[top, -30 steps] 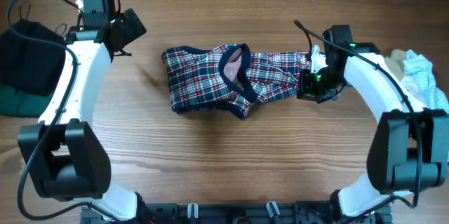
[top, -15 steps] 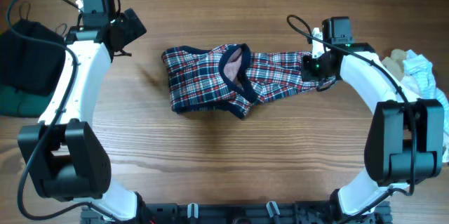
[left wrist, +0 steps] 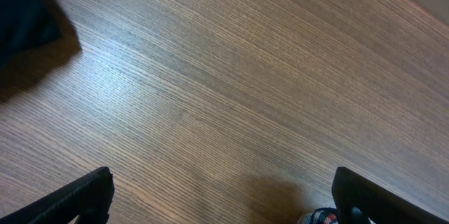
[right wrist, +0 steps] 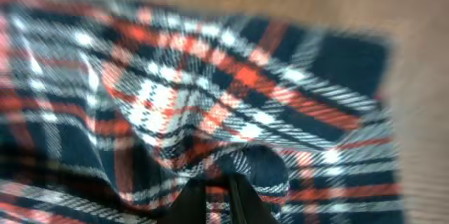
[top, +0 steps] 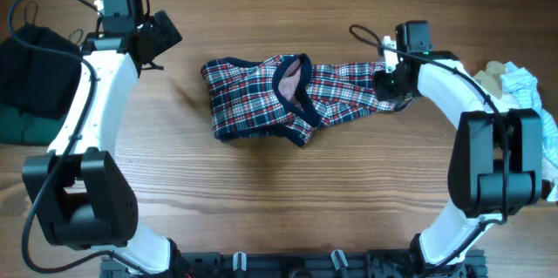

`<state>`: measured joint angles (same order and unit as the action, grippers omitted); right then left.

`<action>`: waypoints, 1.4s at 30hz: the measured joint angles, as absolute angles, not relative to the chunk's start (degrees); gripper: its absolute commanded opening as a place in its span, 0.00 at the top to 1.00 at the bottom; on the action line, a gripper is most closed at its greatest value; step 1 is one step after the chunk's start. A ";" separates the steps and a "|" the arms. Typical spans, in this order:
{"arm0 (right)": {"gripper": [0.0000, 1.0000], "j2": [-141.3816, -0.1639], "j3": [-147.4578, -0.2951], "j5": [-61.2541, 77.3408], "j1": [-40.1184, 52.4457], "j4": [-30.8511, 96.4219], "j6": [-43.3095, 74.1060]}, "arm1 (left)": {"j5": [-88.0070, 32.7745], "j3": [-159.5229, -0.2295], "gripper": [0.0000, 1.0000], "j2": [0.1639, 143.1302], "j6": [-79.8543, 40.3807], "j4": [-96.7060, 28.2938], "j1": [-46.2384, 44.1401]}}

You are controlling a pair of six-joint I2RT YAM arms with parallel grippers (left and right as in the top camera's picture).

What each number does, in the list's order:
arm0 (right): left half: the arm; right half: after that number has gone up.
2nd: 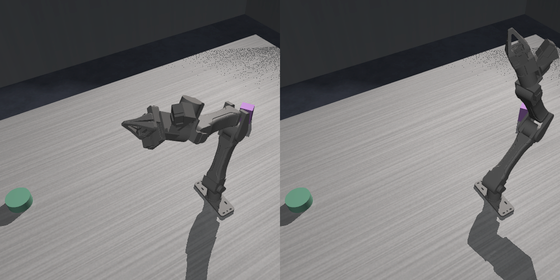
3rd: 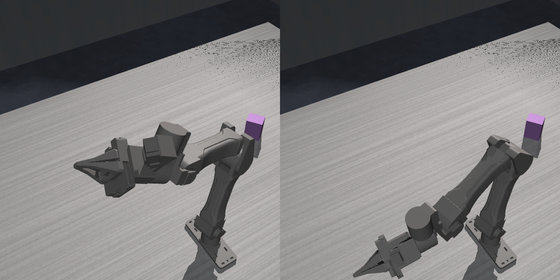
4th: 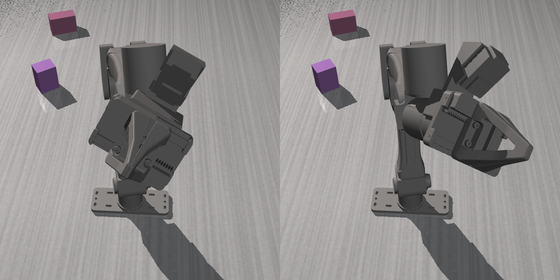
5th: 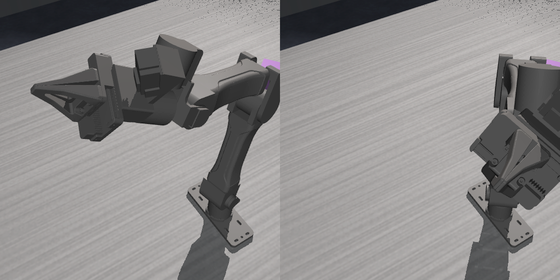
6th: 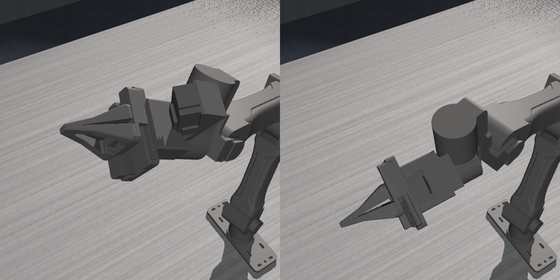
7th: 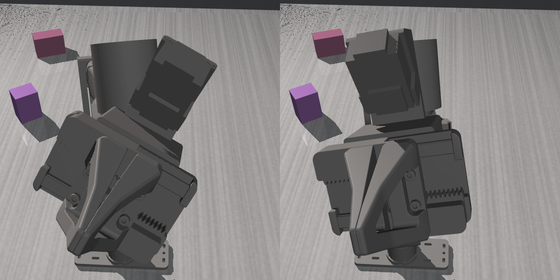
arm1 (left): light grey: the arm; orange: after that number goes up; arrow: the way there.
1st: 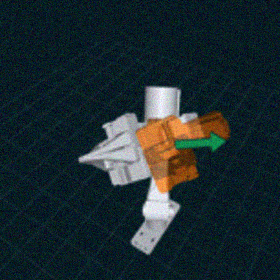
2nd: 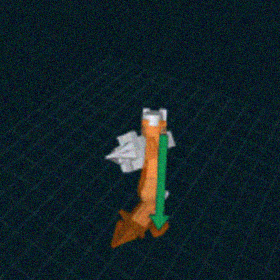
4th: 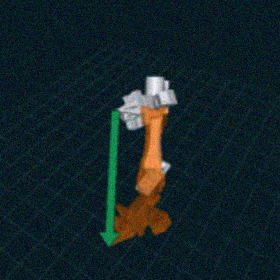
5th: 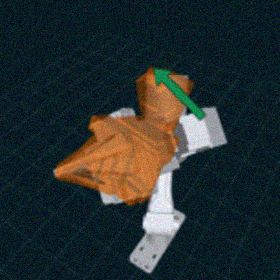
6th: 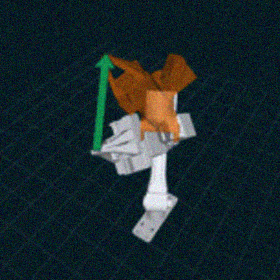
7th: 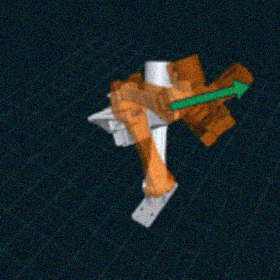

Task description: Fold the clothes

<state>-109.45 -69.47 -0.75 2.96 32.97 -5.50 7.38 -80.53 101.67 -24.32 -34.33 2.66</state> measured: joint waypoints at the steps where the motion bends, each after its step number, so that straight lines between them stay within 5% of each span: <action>1: 0.45 -108.36 -70.76 -1.15 2.96 33.12 -5.69 | 7.38 -80.53 0.00 101.67 -24.32 -34.33 2.66; 2: 0.21 -106.50 -71.66 -1.41 2.96 33.19 -5.78 | 7.38 -80.53 0.00 101.67 -24.32 -34.33 2.66; 3: 0.18 -104.03 -72.49 -1.61 2.96 33.17 -5.69 | 7.38 -80.53 0.00 101.67 -24.32 -34.33 2.66; 20: 0.18 -114.04 -73.56 9.47 -4.49 32.27 -10.83 | 7.38 -80.53 0.00 101.67 -24.32 -34.33 2.66; 22: 0.24 -114.04 -72.93 9.96 -4.49 31.77 -10.83 | 7.38 -80.53 0.00 101.67 -24.32 -34.30 2.66; 26: 0.94 -113.84 -71.18 10.55 -4.69 30.20 -11.81 | 7.38 -80.53 0.00 101.67 -24.32 -34.33 2.66; 35: 0.96 -111.48 -73.43 7.42 -4.99 34.70 -11.70 | 7.38 -80.53 0.00 101.67 -24.32 -34.33 2.66; 42: 0.96 -110.37 -74.00 4.86 -15.22 32.86 -13.47 | 7.38 -80.53 0.00 101.67 -24.34 -34.33 2.66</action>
